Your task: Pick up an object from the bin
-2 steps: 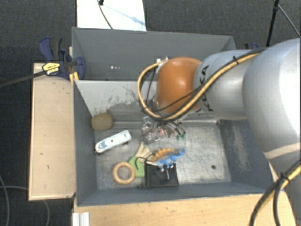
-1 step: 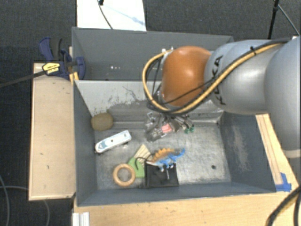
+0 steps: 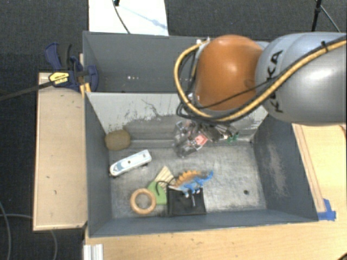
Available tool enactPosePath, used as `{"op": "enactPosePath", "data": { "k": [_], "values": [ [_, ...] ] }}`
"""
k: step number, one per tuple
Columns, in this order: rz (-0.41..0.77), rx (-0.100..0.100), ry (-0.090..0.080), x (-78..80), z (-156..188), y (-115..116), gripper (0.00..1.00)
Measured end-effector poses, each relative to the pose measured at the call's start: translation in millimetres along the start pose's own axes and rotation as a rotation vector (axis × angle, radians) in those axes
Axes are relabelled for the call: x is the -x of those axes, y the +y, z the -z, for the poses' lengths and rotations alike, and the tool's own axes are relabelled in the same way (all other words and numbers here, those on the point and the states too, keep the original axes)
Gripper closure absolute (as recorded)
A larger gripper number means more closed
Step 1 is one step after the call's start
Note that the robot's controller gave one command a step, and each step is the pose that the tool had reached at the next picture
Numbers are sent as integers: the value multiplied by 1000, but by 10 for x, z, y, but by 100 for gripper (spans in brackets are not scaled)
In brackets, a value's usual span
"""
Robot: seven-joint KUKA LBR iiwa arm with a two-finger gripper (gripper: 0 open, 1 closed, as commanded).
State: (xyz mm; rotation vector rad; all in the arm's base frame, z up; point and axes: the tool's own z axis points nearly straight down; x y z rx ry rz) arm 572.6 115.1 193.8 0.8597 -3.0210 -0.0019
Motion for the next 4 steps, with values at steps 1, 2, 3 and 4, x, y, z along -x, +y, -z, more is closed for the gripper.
{"op": "enactPosePath", "data": {
  "k": [1,2,3,4],
  "values": [
    [-61,-3,-9,-318,239,-71,100],
    [-304,-1,-3,-711,-341,112,0],
    [-303,-1,-3,-711,-341,112,0],
    [-319,-1,-10,-653,-1199,94,100]
  ]
}}
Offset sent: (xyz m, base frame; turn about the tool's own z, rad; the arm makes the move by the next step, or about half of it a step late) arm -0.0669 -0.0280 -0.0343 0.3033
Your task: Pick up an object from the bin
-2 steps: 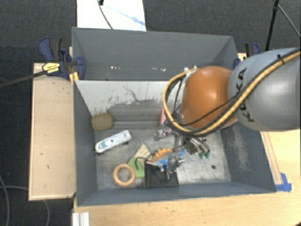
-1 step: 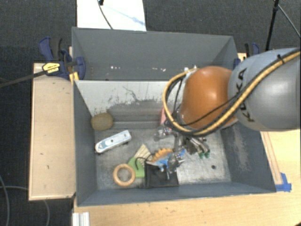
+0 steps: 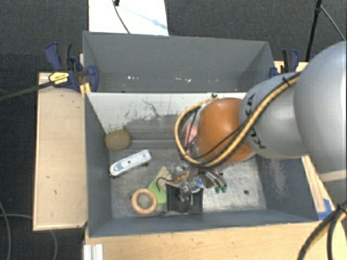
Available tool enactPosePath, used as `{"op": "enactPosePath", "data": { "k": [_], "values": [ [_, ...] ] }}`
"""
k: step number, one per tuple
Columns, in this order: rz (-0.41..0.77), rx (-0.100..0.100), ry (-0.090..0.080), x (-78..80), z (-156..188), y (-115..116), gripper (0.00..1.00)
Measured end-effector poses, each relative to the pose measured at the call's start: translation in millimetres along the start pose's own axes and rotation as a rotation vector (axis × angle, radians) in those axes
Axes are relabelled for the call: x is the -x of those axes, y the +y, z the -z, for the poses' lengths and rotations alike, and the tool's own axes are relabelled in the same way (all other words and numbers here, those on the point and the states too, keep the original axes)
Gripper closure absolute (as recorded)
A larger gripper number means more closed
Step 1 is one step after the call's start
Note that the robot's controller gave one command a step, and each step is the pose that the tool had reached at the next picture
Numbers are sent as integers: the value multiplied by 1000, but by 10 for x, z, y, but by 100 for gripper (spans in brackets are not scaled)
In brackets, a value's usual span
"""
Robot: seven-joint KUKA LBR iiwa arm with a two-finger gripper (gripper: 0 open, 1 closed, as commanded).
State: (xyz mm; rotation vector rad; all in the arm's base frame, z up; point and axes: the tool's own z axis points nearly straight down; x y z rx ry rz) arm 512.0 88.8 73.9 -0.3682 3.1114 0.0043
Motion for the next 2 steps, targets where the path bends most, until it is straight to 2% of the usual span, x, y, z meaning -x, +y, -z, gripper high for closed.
{"op": "enactPosePath", "data": {
  "k": [1,2],
  "values": [
    [0,0,0,1,0,0,100],
    [-6,-1,14,-1,402,5,100]
  ]
}}
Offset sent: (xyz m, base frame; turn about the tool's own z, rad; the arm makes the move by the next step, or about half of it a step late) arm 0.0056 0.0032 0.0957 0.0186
